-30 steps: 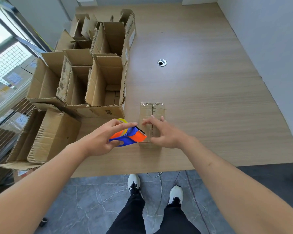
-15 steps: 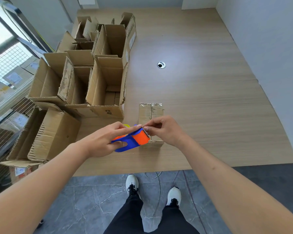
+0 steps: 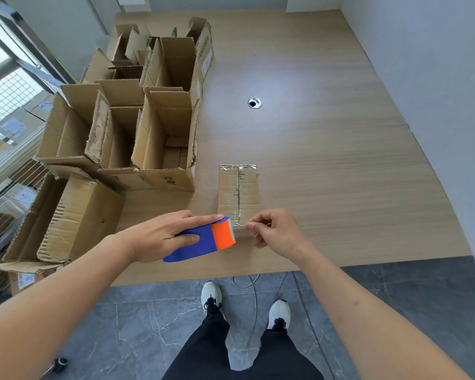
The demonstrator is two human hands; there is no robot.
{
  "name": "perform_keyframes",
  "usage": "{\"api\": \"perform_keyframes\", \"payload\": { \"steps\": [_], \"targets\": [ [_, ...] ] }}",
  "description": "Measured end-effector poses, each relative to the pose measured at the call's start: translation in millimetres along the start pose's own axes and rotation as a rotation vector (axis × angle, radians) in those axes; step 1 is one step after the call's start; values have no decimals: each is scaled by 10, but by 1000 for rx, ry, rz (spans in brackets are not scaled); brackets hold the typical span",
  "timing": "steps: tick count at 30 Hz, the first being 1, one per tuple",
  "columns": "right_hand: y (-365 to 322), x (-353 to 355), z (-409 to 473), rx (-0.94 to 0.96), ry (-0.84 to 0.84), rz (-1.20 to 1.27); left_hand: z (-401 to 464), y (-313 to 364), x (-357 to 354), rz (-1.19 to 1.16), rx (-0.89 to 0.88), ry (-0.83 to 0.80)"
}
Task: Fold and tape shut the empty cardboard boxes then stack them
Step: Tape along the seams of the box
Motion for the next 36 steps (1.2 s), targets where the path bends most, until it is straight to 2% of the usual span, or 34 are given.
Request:
{"api": "perform_keyframes", "payload": {
  "steps": [5,10,22,24,26,27,29,31,36],
  "targets": [
    [148,297,-46,-8,118,-8,-123,-180,69,15,55,-3],
    [241,232,6,2,204,-49,-2,-243,76,42,90,-4],
    [424,138,160,-76,145,-57,251,-348,106,79,171,-98],
    [459,166,150,-11,178,-105,257,-332,119,81,172,-108],
    [416,183,139,185,257,-169,258,-330,115,83,174,-107],
    [390,178,145,287,256,-197,262,-331,104,82,175,-104],
    [327,119,178,435,147,-323,274,-312,72,70,187,-102],
    [312,45,227,485,49,-481,286,-273,35,46,190,-95],
    [336,125,389,404,105,-592,366,-143,-89,-35,193,-48]
  ]
}}
Point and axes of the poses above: each hand's wrist, its own z-axis towards the middle knuckle, its own x-axis out of the back of the hand, y = z × x, the point moved 1 cm from there along z, towards the middle knuckle, and after that the axes turned 7 degrees about y, right-handed, at the moved point
